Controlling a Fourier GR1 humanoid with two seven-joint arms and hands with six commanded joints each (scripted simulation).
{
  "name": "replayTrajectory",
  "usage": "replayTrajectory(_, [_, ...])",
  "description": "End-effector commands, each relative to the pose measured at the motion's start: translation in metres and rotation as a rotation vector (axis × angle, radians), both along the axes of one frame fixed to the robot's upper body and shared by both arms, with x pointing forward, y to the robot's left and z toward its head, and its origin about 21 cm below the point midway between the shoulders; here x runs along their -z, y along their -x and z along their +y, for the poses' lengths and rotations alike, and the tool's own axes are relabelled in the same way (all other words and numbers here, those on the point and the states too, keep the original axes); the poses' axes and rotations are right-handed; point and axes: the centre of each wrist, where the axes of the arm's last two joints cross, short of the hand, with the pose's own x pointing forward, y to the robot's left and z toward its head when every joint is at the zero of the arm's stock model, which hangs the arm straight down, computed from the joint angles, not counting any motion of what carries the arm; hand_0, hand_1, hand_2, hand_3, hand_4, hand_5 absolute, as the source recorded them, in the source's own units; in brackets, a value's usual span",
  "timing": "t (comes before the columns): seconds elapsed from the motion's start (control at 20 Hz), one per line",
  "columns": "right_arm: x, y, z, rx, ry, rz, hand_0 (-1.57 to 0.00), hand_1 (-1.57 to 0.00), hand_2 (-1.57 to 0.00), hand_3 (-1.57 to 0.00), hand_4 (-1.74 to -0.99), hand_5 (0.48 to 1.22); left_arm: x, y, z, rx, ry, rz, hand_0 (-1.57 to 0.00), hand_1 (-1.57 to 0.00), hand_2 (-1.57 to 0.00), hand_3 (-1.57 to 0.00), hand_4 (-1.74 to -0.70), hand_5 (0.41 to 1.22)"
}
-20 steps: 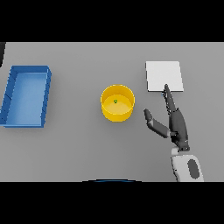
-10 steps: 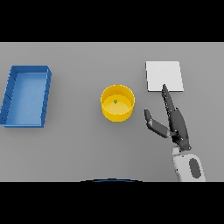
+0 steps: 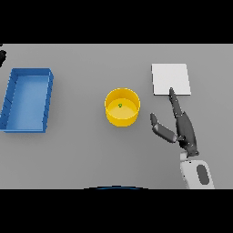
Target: Pick up the red beaker and tilt it to pour out 1 green nut into yellow bowl. Pick up the yellow bowl and place it on the metallic measuring scale.
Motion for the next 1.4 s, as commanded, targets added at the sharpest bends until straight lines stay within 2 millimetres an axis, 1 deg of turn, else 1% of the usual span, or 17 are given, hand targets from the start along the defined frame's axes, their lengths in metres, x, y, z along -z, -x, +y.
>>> replayTrajectory(0.0, [0.002,0.002,-0.003,-0.001,-0.006,-0.007,0.00,0.00,0.00,0.00,-1.201,0.693,0.007,0.005,-0.006,-0.015,0.005,0.014,-1.57,-1.57,-1.57,-1.39,-1.74,1.221])
replayTrajectory(0.1, [0.001,0.001,0.001,0.001,-0.006,-0.008,0.00,0.00,0.00,0.00,-1.186,0.687,0.017,0.021,-0.010,-0.020,0.021,0.039,-1.57,-1.57,-1.57,-1.38,-1.74,1.221])
replayTrajectory(0.25, [0.000,0.000,0.001,0.003,-0.014,0.003,0.00,0.00,0.00,0.00,-1.169,0.680,0.024,0.042,-0.019,-0.019,0.062,0.082,-1.57,-1.57,-1.57,-1.37,-1.74,1.008])
replayTrajectory(0.3, [0.003,-0.001,0.003,0.004,-0.006,0.012,0.00,0.00,0.00,0.00,-1.168,0.679,0.023,0.049,-0.021,-0.004,0.071,0.110,-1.57,-1.57,-1.57,-1.37,-1.73,0.955])
replayTrajectory(0.35, [-0.001,0.000,0.003,0.001,-0.011,-0.001,0.00,0.00,0.00,0.00,-1.165,0.678,0.020,0.053,-0.024,0.031,0.074,0.139,-1.57,-1.57,-1.57,-1.41,-1.66,0.888])
replayTrajectory(0.4, [0.000,0.001,-0.001,0.000,-0.007,-0.002,0.00,0.00,0.00,0.00,-1.165,0.675,0.017,0.058,-0.026,0.063,0.073,0.141,-1.57,-1.57,-1.57,-1.37,-1.49,0.827])
replayTrajectory(0.45, [0.000,-0.002,-0.003,0.008,0.003,0.009,0.00,0.00,0.00,0.00,-1.163,0.671,0.015,0.063,-0.027,0.132,0.047,0.154,-1.57,-1.54,-1.49,-1.24,-1.31,0.774])
replayTrajectory(0.5, [0.002,-0.003,-0.001,-0.001,0.002,0.012,0.00,0.00,0.00,0.00,-1.159,0.669,0.011,0.070,-0.025,0.190,0.027,0.163,-1.50,-1.38,-1.31,-1.10,-1.15,0.740])
replayTrajectory(0.55, [0.002,-0.001,-0.002,-0.002,0.003,-0.001,0.00,0.00,0.00,0.00,-1.161,0.669,0.011,0.075,-0.021,0.250,0.043,0.162,-1.25,-1.10,-1.05,-0.88,-1.03,0.714])
replayTrajectory(0.6, [0.002,0.002,0.000,-0.003,0.000,-0.010,0.00,0.00,0.00,0.00,-1.162,0.671,0.012,0.079,-0.016,0.270,0.059,0.184,-1.00,-0.88,-0.84,-0.71,-0.93,0.697])
replayTrajectory(0.65, [0.002,0.002,-0.002,-0.002,-0.016,-0.005,0.00,0.00,0.00,0.00,-1.156,0.673,0.010,0.079,-0.014,0.292,0.070,0.194,-0.80,-0.71,-0.67,-0.57,-0.87,0.682])
replayTrajectory(0.75, [0.002,0.002,-0.002,-0.005,-0.006,-0.009,0.00,0.00,0.00,0.00,-1.147,0.680,0.011,0.078,-0.015,0.320,0.027,0.239,-0.51,-0.45,-0.43,-0.36,-0.78,0.656])
replayTrajectory(0.85, [0.001,0.003,-0.001,-0.006,-0.007,-0.009,0.00,0.00,0.00,0.00,-1.148,0.688,0.011,0.076,-0.013,0.319,-0.011,0.253,-0.33,-0.29,-0.27,-0.23,-0.75,0.647])
replayTrajectory(1.0, [-0.001,-0.002,0.001,-0.003,0.006,0.005,0.00,0.00,0.00,0.00,-1.164,0.688,0.021,0.072,-0.020,0.306,-0.031,0.236,-0.17,-0.15,-0.14,-0.12,-0.72,0.647])
replayTrajectory(1.2, [-0.002,0.002,0.005,0.009,0.042,0.016,0.00,0.00,0.00,0.00,-1.175,0.672,0.018,0.071,-0.017,0.288,-0.054,0.175,-0.07,-0.06,-0.06,-0.05,-0.71,0.658])
replayTrajectory(1.25, [-0.003,0.002,0.005,0.001,0.078,0.008,0.00,0.00,0.00,0.00,-1.163,0.677,0.018,0.070,-0.022,0.302,-0.047,0.140,-0.05,-0.05,-0.05,-0.04,-0.71,0.663])
replayTrajectory(1.35, [-0.007,0.000,0.005,-0.074,0.130,-0.015,0.00,0.00,0.00,0.00,-1.132,0.703,0.021,0.075,-0.018,0.296,-0.043,0.117,-0.03,-0.03,-0.03,-0.02,-0.71,0.679])
